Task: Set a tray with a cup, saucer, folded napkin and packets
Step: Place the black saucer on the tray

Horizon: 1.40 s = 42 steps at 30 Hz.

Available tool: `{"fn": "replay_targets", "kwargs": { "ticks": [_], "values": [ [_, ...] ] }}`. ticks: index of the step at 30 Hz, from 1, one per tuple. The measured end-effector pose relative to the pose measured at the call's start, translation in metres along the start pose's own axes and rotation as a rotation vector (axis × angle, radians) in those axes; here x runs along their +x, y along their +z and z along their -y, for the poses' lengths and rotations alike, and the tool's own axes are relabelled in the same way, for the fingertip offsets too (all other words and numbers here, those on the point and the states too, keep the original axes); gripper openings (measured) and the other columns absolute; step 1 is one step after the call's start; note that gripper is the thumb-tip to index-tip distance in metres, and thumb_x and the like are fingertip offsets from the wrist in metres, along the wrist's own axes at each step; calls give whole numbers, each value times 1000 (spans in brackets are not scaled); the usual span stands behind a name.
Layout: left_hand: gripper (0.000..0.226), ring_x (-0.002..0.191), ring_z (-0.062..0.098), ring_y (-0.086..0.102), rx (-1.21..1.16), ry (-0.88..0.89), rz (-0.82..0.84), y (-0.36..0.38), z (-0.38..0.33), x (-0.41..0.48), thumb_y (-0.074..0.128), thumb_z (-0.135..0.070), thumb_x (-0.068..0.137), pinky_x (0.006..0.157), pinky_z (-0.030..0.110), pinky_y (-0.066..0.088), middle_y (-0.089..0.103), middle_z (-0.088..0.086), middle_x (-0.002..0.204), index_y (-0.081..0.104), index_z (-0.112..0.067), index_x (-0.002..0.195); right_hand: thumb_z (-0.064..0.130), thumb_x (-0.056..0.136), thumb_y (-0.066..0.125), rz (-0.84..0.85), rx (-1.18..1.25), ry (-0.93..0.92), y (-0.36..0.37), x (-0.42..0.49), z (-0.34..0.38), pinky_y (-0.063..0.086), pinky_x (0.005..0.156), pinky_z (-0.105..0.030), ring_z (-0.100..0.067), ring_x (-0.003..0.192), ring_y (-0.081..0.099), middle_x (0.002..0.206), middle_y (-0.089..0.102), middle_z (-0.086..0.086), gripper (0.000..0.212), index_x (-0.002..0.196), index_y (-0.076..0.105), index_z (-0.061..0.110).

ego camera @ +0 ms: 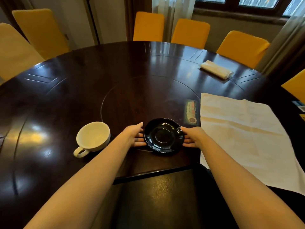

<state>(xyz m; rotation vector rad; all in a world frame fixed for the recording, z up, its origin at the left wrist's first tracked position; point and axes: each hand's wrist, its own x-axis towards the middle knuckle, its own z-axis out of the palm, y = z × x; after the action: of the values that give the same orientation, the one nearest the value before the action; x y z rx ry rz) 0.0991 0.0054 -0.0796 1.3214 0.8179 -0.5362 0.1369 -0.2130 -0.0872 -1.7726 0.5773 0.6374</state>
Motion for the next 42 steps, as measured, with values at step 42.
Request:
{"fn": "replay_targets", "kwargs": {
  "ticks": [42],
  "values": [
    [35, 53, 14, 70, -26, 212, -229, -108, 179, -172, 65, 2, 80, 41, 24, 53, 73, 6, 65, 60, -4, 114, 9, 85, 64, 440, -168, -164, 61, -167, -93, 55, 47, -25, -16, 66, 67, 80, 67, -8, 22, 105, 62, 1]
  ]
}}
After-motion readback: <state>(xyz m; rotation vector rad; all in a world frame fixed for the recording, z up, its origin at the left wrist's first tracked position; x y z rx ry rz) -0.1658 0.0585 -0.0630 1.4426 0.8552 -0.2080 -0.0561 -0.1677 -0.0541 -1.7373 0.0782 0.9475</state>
